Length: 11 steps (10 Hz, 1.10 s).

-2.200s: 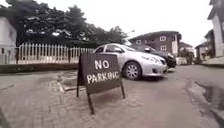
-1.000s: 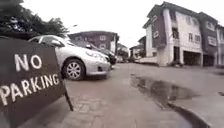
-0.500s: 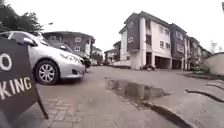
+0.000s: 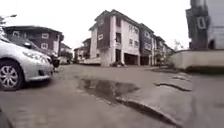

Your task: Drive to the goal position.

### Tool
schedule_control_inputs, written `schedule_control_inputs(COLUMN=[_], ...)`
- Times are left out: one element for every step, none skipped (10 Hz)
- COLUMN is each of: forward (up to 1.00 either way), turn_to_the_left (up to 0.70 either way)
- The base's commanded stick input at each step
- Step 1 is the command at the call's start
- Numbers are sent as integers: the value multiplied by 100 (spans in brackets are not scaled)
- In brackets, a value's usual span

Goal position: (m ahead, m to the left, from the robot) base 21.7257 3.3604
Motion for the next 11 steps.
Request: schedule_control_inputs(forward=[70,70,70,66,44,0,-17,-63,-70,-70,-70], turn_to_the_left=[0,0,0,0,0,0,0,0,0,0,0])
